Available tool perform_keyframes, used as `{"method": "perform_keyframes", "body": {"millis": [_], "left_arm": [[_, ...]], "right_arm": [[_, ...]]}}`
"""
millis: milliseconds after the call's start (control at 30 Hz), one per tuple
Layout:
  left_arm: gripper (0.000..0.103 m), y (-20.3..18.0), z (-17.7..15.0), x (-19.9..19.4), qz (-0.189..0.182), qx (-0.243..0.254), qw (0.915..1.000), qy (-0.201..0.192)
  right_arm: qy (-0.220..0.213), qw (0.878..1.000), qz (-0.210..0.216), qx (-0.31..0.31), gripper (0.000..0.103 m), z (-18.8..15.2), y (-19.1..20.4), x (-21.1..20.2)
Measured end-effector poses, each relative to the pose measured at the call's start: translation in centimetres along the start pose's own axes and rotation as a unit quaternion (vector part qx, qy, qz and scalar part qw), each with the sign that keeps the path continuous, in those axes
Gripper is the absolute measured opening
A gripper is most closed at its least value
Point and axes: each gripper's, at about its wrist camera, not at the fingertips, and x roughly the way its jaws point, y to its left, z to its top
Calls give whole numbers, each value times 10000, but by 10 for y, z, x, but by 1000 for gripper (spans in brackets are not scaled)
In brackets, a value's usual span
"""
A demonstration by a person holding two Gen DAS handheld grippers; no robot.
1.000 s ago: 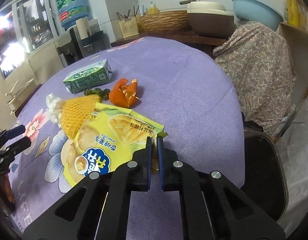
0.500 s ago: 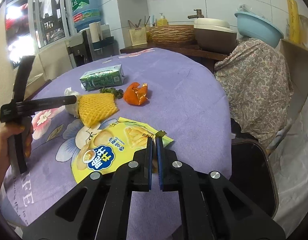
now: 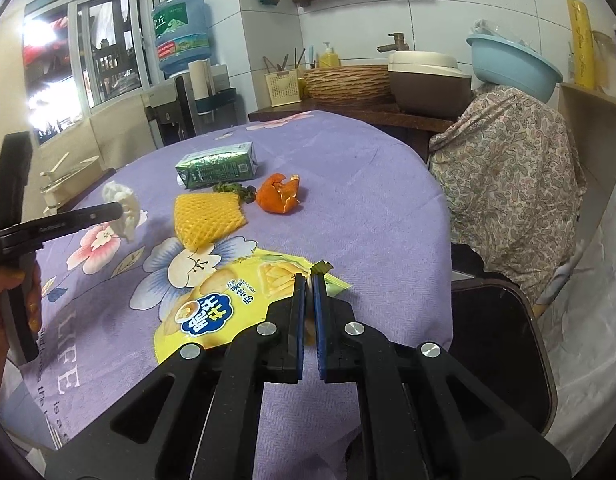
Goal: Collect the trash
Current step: 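Grasp the yellow chip bag with the right tool while the left tool grasps the white tissues, then carry the yellow chip bag over the bin and open the right tool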
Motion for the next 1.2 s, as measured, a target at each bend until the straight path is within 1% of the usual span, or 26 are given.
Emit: {"method": "perform_keyframes", "body": {"millis": [100,167,267,400,467,633,700,733,867,1000,1200], "left_arm": [[23,-14,-5,-7,-150,125,9998,-33],[23,-30,-7,-10,-265,294,9992,-58],[23,-56,-10,-10,-482,535,9974,-59],[23,-89,-11,-6,-806,732,9940,-44],[23,-109,-11,-2,-1044,802,9913,-1],[23,-155,-14,8,-1417,1129,9834,31],[23,-170,-14,14,-1531,1227,9805,80],[23,-179,-14,18,-1594,1272,9789,107],[23,-206,-19,26,-1821,1386,9732,228],[23,-229,-25,35,-1972,1495,9683,345],[23,-253,-37,45,-2150,1618,9616,542]], "right_arm": [[-54,10000,-50,-16,5,1,-5,-9],[-97,9999,-126,-24,5,1,-11,-16],[-181,9994,-300,19,5,3,-25,-30],[-220,9975,-671,43,5,4,-53,-49],[-200,9957,-898,60,5,3,-70,-57],[-82,9916,-1261,267,5,-2,-114,-67],[-2,9883,-1503,245,5,-5,-129,-68],[29,9875,-1556,259,5,-7,-134,-67],[211,9837,-1753,341,5,-15,-159,-59],[438,9802,-1882,429,5,-27,-180,-35],[797,9763,-1860,770,5,-50,-201,7]]}}
